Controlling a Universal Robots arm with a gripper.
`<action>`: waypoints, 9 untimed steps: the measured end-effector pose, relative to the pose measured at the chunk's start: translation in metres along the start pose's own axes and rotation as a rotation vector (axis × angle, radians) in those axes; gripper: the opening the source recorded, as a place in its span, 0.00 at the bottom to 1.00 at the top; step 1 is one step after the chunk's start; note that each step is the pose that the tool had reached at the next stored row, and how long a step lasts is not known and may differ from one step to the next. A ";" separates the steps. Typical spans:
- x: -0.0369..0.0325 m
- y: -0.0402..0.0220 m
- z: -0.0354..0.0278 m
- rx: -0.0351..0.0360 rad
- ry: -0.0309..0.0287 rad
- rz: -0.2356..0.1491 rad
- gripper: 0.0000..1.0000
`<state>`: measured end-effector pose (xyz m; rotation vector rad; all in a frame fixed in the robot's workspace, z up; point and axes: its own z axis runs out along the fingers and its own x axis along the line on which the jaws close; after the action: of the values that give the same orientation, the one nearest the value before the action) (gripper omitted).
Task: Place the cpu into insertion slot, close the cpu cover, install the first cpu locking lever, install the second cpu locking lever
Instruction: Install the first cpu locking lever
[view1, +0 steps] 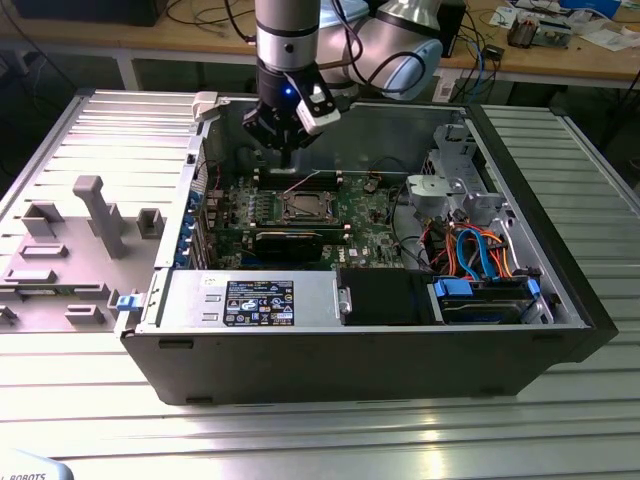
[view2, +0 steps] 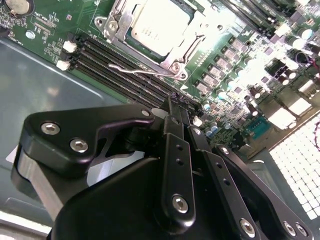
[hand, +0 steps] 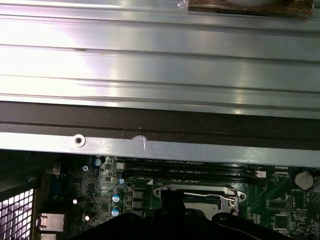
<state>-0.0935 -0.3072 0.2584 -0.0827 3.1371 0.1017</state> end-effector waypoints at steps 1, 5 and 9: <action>-0.0011 -0.0001 0.0006 -0.0001 0.0002 0.000 0.11; -0.0051 -0.0017 0.0076 -0.0005 -0.0005 0.009 0.11; -0.0072 -0.0018 0.0088 -0.0023 -0.0197 0.010 0.11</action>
<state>-0.0862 -0.3081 0.2496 -0.0660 3.1181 0.1054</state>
